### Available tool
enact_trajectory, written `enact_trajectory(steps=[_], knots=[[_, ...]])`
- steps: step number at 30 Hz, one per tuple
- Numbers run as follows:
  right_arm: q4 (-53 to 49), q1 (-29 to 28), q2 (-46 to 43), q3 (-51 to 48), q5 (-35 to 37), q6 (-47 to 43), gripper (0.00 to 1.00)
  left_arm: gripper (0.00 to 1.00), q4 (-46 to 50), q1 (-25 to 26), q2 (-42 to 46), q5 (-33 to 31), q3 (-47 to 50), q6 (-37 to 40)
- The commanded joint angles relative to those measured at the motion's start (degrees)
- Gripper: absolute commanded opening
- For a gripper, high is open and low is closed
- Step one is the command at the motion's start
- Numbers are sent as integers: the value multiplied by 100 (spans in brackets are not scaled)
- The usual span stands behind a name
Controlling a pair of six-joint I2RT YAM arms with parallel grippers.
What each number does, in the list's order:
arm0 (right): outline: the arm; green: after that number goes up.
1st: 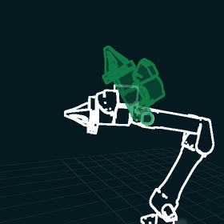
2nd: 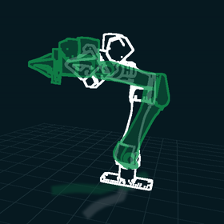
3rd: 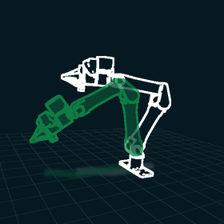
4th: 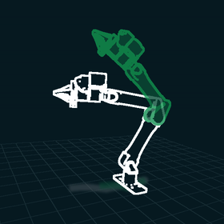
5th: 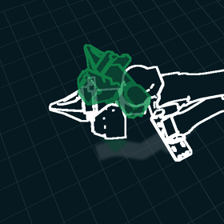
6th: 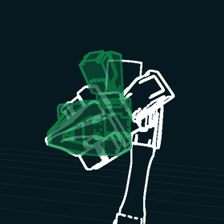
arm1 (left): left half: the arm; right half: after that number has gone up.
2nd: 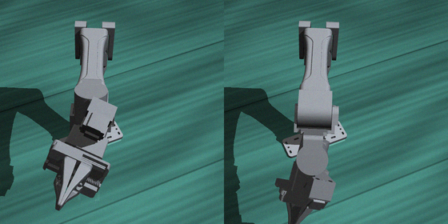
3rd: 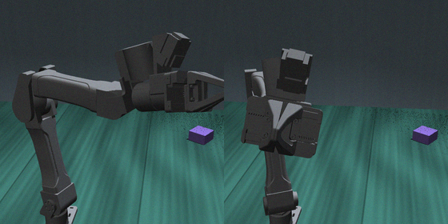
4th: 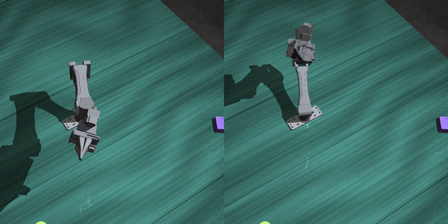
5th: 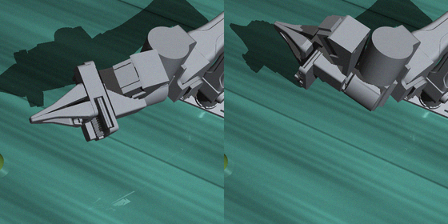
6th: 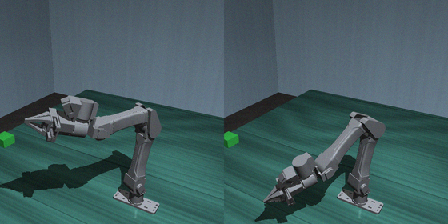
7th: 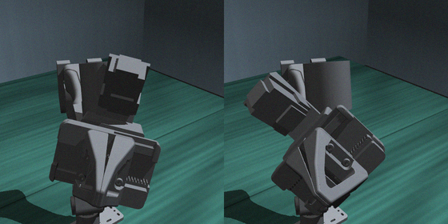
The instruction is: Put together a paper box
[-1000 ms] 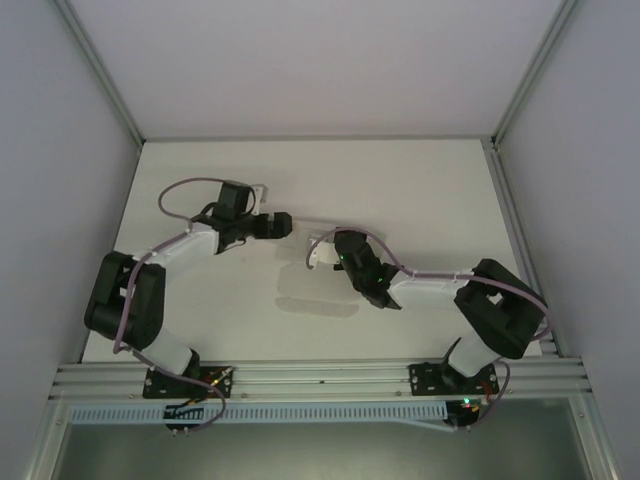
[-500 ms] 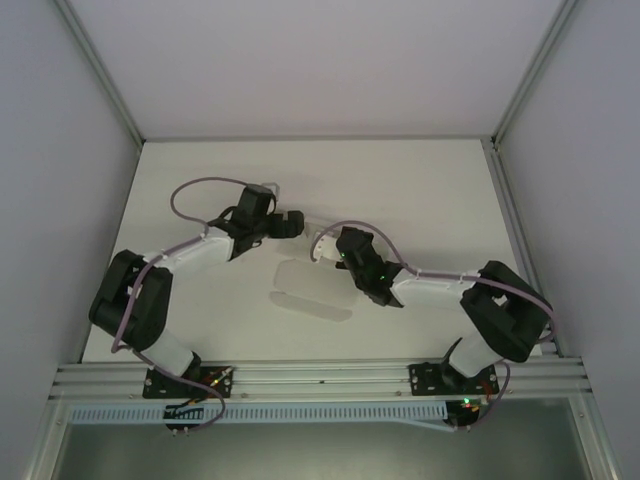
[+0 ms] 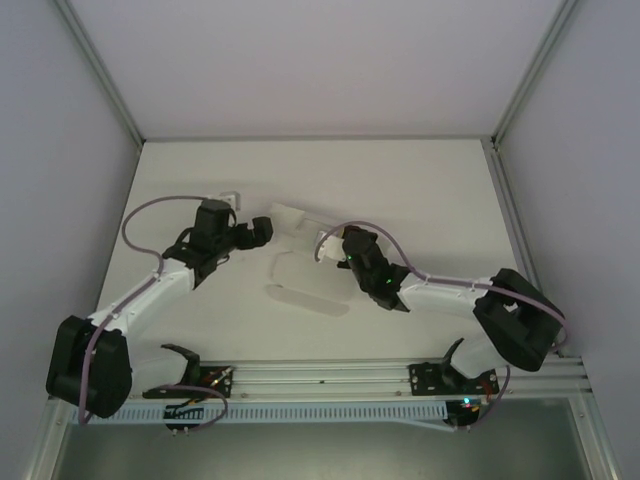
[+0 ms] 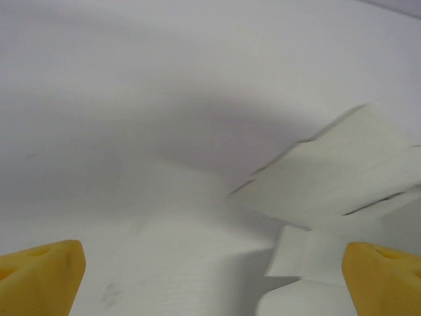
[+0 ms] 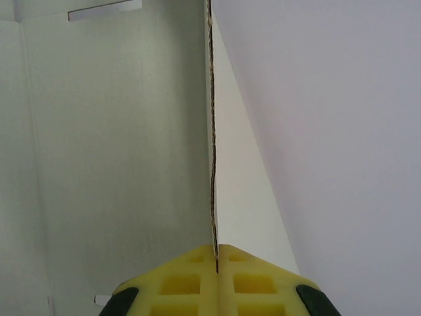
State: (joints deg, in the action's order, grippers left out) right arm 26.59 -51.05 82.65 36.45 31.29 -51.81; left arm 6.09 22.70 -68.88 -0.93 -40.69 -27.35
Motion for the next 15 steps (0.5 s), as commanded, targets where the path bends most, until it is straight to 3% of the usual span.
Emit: enact_trajectory(steps=[1,7,15], knots=[[246,-7,-268,-107,-72,187,0,100,307,-180,-52,15,263,-175],[161,99,-516,-177,-361,418,0,100,-527,-281,-756,23,431,-37],[-110,144,-463,-90,-403,546,0,100,-1523,-292,-1691,976,322,363]])
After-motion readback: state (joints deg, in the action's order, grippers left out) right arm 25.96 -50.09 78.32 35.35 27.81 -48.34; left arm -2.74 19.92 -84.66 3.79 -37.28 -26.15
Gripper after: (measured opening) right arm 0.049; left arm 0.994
